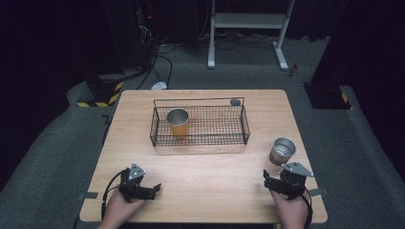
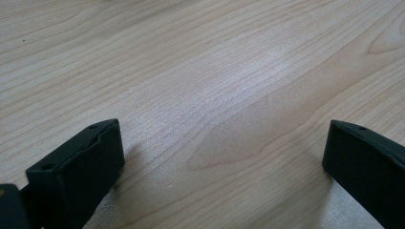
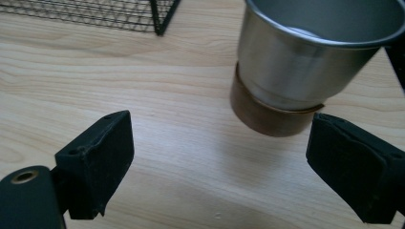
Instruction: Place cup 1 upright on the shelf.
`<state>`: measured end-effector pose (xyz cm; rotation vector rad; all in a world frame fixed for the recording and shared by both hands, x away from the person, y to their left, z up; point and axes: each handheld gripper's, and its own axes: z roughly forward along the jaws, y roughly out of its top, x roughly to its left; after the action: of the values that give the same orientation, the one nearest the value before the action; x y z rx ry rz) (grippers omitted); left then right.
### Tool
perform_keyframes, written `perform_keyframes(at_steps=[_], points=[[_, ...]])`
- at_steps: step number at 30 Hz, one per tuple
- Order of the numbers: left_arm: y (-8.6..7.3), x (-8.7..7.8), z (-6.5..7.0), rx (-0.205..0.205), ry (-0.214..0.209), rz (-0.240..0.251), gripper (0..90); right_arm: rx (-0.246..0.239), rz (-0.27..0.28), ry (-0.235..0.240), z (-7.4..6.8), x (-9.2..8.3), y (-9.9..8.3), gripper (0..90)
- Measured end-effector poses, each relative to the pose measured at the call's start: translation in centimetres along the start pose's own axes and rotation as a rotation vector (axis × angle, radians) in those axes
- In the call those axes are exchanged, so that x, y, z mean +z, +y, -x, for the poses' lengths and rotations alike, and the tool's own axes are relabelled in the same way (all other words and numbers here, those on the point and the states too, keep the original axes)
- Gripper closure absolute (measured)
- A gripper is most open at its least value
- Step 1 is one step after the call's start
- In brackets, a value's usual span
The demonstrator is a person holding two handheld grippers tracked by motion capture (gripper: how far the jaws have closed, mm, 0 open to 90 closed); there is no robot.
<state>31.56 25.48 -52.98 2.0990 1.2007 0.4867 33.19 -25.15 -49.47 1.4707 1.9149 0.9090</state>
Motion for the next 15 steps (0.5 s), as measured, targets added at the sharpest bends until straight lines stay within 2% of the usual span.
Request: perform_keyframes(at_steps=[1,5,13,15], points=[[0.0,0.0,0.0,0.0,0.001,0.0,0.7,0.007,-0.003,-0.011,0.3,0.1,0.1,9.2],[0.0,0.0,0.0,0.002,-0.001,0.001,0.7,0.034,0.007,0.007,0.9,0.0,0.1,8.9],[0.0,0.0,0.0,0.012,-0.003,0.0,0.4,0.036,0.005,-0.001,1.5,0.3,0.4,8.9],[0.0,0.0,0.0,0.013,-0.003,0.0,0.4,0.05,0.002,-0.007,1.7,0.3,0.5,8.9]])
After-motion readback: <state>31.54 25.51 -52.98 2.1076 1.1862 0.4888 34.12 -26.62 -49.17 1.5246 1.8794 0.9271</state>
